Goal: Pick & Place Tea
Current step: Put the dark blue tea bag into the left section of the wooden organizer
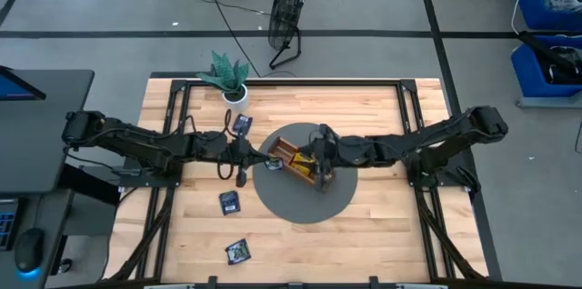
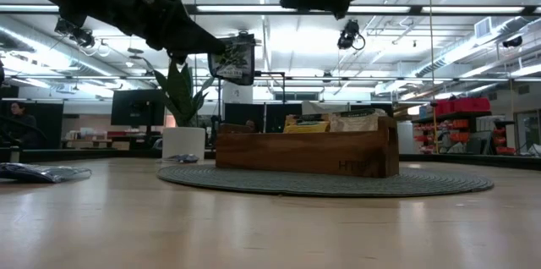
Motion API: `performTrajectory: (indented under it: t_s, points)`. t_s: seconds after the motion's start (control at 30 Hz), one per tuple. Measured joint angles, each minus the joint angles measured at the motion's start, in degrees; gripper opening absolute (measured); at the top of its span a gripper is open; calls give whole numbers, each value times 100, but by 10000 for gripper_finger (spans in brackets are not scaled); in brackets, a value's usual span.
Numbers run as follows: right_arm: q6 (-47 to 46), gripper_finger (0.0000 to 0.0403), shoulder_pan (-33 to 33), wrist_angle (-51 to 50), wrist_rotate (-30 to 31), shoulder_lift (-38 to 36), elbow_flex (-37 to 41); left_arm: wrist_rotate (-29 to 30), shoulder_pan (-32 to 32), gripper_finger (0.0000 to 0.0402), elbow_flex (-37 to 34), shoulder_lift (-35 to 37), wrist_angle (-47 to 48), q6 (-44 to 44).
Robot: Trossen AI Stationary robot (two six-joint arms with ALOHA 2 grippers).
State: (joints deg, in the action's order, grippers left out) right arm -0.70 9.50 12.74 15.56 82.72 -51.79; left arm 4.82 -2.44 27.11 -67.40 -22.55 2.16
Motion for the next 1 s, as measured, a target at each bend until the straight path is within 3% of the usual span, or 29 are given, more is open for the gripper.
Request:
performTrajectory:
  t_s: [0.17, 0.4, 0.73, 1.0]
  points:
    - [-367, 212, -231, -81, -270, 26, 0, 0, 0, 1, 0, 0, 28, -49]
    - [-750, 253, -621, -79, -873, 45, 0, 0, 7, 1, 40, -2, 96, -47]
    - [-347, 245, -669, -1074, -906, 661, -1091, -18, 208, 2, 973, -13, 1379, -322]
    - [-63, 244, -706, -1887, -696, 1183, -1851, -31, 205, 2, 1095, -13, 1663, -484]
